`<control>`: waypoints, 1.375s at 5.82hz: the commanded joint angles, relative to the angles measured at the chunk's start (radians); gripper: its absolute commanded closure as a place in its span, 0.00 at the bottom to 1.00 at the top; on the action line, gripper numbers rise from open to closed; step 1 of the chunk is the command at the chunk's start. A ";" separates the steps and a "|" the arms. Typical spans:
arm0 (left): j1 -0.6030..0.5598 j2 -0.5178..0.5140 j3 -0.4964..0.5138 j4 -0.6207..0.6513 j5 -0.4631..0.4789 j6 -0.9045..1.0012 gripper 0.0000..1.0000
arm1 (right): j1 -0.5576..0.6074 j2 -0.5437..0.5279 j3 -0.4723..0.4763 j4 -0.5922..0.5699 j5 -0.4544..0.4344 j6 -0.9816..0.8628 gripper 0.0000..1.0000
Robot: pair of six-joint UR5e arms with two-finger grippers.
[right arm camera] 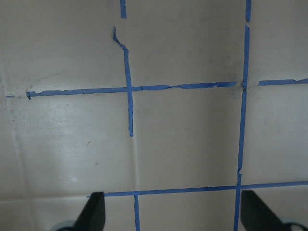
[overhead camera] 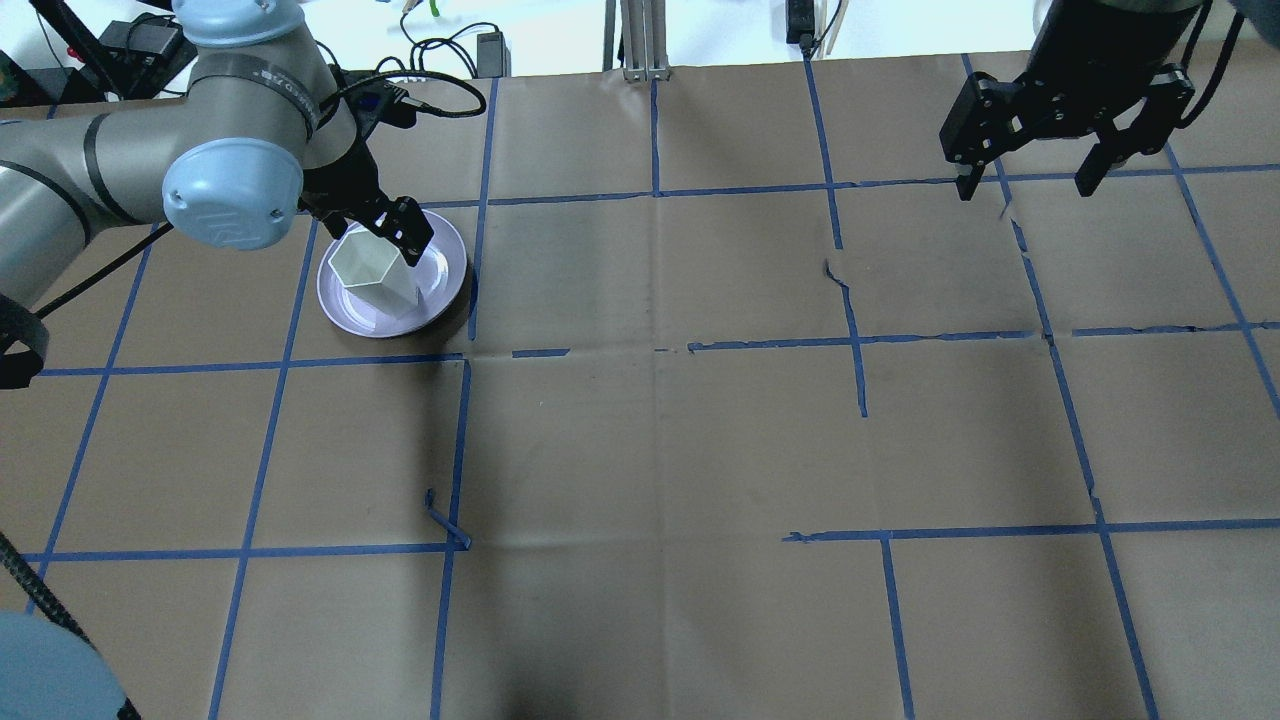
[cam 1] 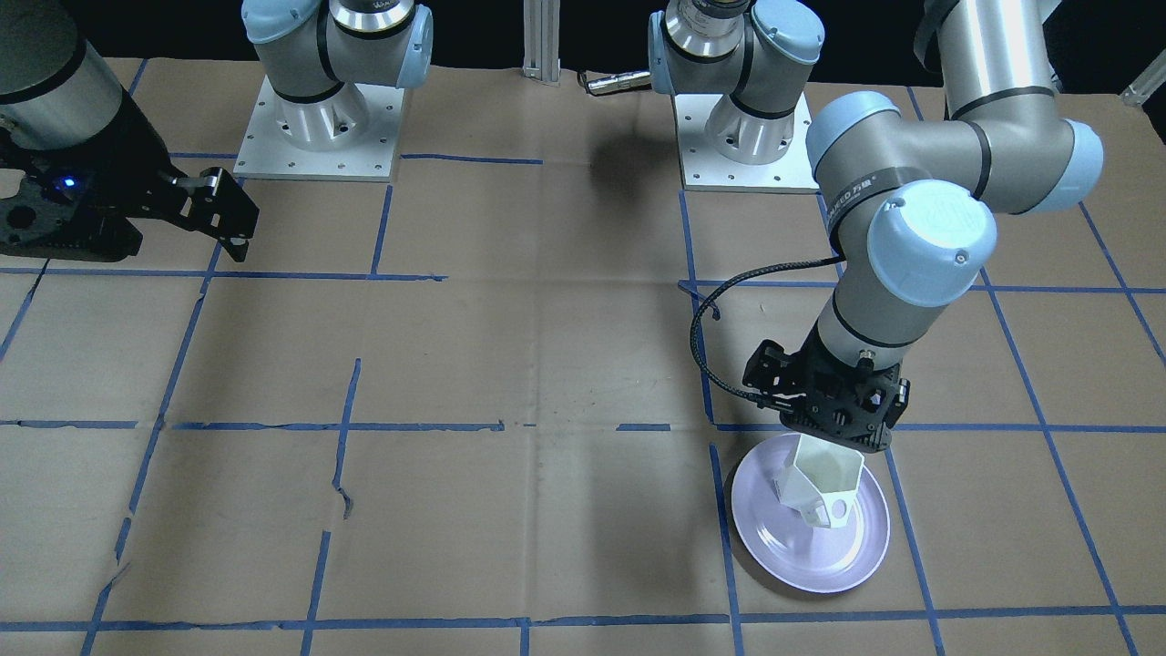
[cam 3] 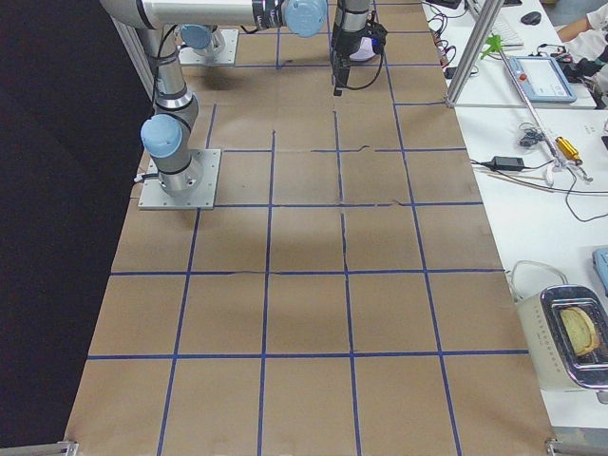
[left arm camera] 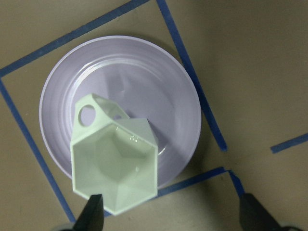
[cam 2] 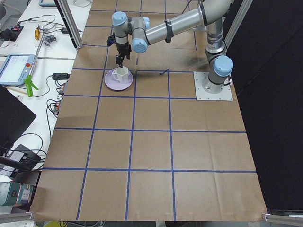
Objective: Flip cup and place on plate
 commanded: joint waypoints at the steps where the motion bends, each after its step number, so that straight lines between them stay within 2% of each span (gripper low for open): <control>1: -0.028 0.125 0.015 -0.141 -0.061 -0.208 0.02 | 0.000 0.000 0.000 0.000 0.000 0.000 0.00; 4: -0.085 0.205 0.104 -0.318 -0.062 -0.314 0.02 | 0.000 0.000 0.000 0.000 0.000 0.000 0.00; 8: -0.071 0.207 0.103 -0.338 -0.056 -0.314 0.01 | 0.000 0.000 0.000 0.000 0.000 0.000 0.00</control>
